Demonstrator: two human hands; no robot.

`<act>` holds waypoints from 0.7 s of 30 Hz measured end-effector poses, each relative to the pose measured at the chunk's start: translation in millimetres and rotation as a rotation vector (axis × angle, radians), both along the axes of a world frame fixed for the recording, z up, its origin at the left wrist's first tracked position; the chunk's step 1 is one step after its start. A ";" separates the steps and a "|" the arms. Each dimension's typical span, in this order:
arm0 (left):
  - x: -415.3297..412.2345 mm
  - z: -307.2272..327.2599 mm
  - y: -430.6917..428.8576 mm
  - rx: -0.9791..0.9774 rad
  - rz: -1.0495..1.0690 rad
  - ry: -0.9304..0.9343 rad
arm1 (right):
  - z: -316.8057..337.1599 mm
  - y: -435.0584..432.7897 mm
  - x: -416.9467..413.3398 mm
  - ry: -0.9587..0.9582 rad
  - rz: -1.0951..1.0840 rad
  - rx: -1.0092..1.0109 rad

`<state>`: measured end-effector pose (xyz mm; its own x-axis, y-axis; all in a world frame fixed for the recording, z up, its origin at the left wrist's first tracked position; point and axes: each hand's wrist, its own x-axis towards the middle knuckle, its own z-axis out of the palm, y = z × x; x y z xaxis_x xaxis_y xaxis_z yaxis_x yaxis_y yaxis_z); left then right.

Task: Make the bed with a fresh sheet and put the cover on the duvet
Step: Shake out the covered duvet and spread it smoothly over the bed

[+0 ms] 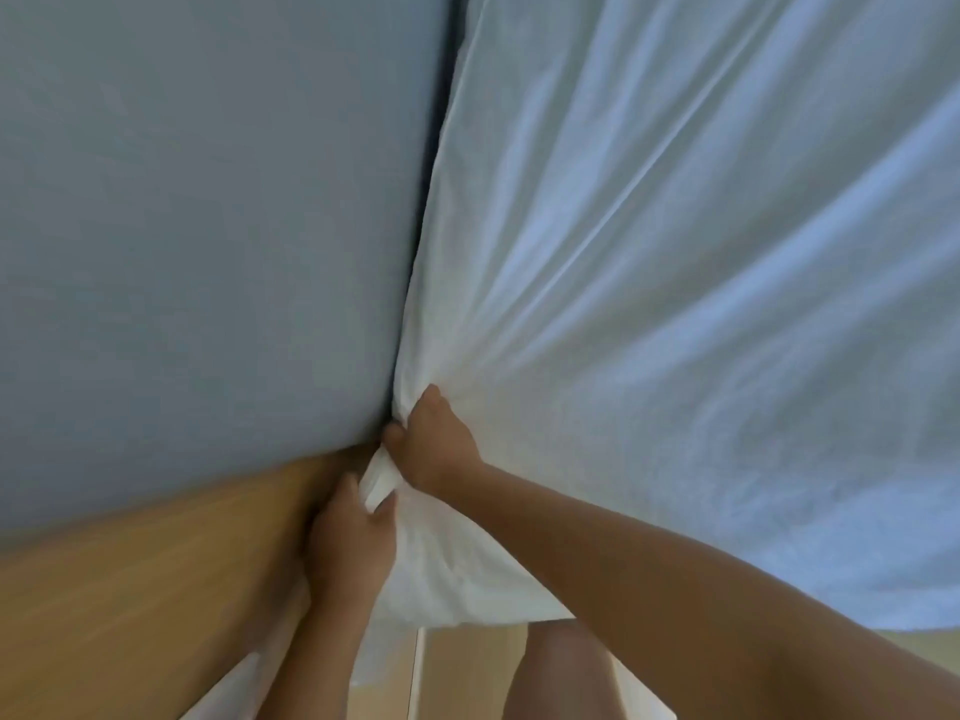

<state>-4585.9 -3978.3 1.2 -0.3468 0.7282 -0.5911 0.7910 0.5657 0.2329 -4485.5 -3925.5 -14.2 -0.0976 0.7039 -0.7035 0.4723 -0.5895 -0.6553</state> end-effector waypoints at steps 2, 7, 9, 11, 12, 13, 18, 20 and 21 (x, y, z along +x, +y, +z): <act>13.9 -37.2 -0.2 -0.047 -0.068 0.109 | -32.0 -3.7 11.1 -0.033 0.085 0.006; 54.4 -55.5 20.2 0.041 0.002 0.077 | -52.1 0.1 51.3 0.016 0.213 0.088; 73.3 -51.9 35.9 0.051 -0.047 0.079 | -47.9 17.7 78.1 -0.010 0.162 0.146; 91.9 -51.1 60.3 0.063 -0.074 0.078 | -43.3 43.4 107.5 -0.071 0.094 0.217; 101.3 -50.7 75.9 0.072 -0.067 0.070 | -42.0 58.0 122.1 -0.099 0.062 0.246; 110.3 -50.4 93.2 0.078 -0.051 0.056 | -40.7 72.4 136.0 -0.124 0.040 0.267; 153.4 -59.7 199.3 0.155 -0.157 -0.099 | -40.8 138.2 198.6 -0.173 -0.067 0.324; 172.1 -58.4 243.7 0.127 -0.040 -0.319 | -43.4 159.8 220.6 -0.171 -0.160 0.335; 180.7 -56.7 262.3 0.125 0.046 -0.391 | -44.2 168.5 229.8 -0.166 -0.219 0.342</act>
<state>-4405.2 -3716.1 -55.5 -0.1474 0.7916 -0.5930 0.6034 0.5470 0.5803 -4255.8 -3757.0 -58.4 0.1744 0.8904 -0.4204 0.4757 -0.4500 -0.7558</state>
